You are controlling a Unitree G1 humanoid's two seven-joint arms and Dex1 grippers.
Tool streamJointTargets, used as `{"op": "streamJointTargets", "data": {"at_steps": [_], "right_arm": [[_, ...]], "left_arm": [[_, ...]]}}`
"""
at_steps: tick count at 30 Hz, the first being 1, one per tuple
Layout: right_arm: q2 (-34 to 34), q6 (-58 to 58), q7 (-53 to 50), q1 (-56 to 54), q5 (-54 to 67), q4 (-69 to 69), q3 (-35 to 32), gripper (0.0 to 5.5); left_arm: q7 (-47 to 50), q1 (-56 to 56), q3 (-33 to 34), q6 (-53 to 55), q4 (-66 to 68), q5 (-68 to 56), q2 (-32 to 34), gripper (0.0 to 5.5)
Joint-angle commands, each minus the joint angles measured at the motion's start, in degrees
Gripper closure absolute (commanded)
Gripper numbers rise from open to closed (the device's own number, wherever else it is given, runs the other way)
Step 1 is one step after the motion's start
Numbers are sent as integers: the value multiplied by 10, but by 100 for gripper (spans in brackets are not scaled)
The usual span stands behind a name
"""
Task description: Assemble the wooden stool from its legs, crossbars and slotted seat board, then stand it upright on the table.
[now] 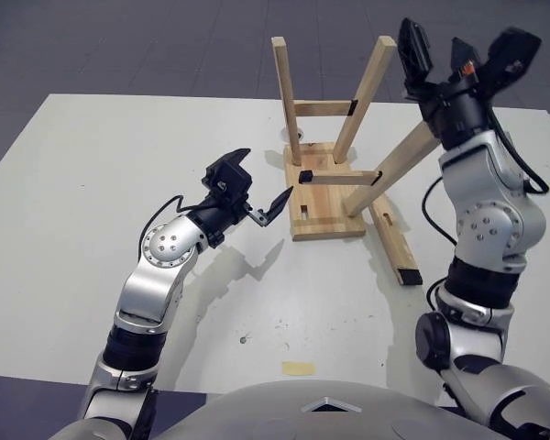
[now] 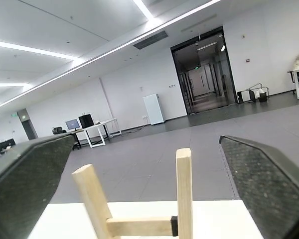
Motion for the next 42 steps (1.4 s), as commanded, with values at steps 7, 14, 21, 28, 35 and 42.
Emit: {"op": "streamJointTargets", "data": {"at_steps": [7, 14, 21, 28, 35, 42], "right_arm": [[57, -37, -24, -16, 43, -3, -36, 11], [-31, -68, -73, -115, 84, -10, -158, 11], [-112, 0, 17, 106, 62, 51, -187, 11], [-147, 119, 105, 314, 79, -58, -104, 11], [-169, 150, 90, 367, -36, -87, 26, 11], [-179, 185, 88, 375, -96, -83, 66, 11]], "left_arm": [[1, 1, -7, 11, -11, 1, -3, 10], [7, -3, 40, 21, -9, -24, 0, 10], [54, 18, 81, 37, -11, -28, -15, 10], [64, 36, 86, 57, -30, -24, -6, 10], [62, 39, 64, 66, -32, -17, -6, 10], [71, 47, 52, 58, -26, -6, -11, 10]]}}
